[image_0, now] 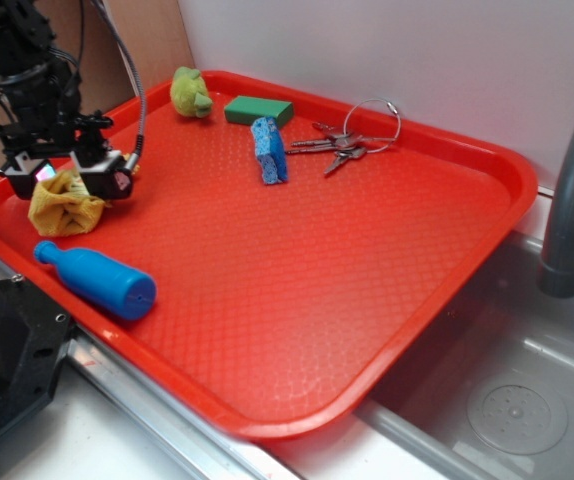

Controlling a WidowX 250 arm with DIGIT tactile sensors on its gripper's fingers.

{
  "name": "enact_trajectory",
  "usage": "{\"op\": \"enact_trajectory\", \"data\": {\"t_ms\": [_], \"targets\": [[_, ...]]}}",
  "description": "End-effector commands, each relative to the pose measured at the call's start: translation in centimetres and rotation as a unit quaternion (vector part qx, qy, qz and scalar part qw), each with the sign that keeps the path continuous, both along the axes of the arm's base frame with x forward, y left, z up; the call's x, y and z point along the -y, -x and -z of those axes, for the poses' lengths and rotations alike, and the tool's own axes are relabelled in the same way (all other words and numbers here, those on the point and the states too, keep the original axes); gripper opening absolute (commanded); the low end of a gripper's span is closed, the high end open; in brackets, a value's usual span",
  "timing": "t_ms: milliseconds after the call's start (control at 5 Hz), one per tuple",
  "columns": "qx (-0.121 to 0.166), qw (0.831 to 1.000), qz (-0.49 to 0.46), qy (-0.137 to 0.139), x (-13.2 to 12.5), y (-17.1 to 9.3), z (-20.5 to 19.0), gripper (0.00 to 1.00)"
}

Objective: Grab the yellow cloth.

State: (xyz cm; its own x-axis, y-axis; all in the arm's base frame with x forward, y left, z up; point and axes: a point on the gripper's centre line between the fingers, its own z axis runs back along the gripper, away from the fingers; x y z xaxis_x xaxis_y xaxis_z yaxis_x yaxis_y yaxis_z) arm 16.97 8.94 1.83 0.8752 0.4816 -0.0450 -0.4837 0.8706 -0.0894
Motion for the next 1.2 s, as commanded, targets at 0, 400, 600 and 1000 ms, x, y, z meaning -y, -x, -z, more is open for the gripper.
{"op": "enact_trajectory", "data": {"t_ms": [0, 400, 600, 1000], "targets": [[0.006, 0.997, 0.069, -0.023, 1.2, 3.9, -0.6, 0.00], [0.046, 0.963, 0.262, -0.049, 4.1, 4.0, -7.5, 0.00], [0.075, 0.944, 0.317, -0.049, 9.1, -0.5, -12.5, 0.00], [0.058, 0.935, 0.344, -0.064, 13.9, -5.8, -16.4, 0.00]]}}
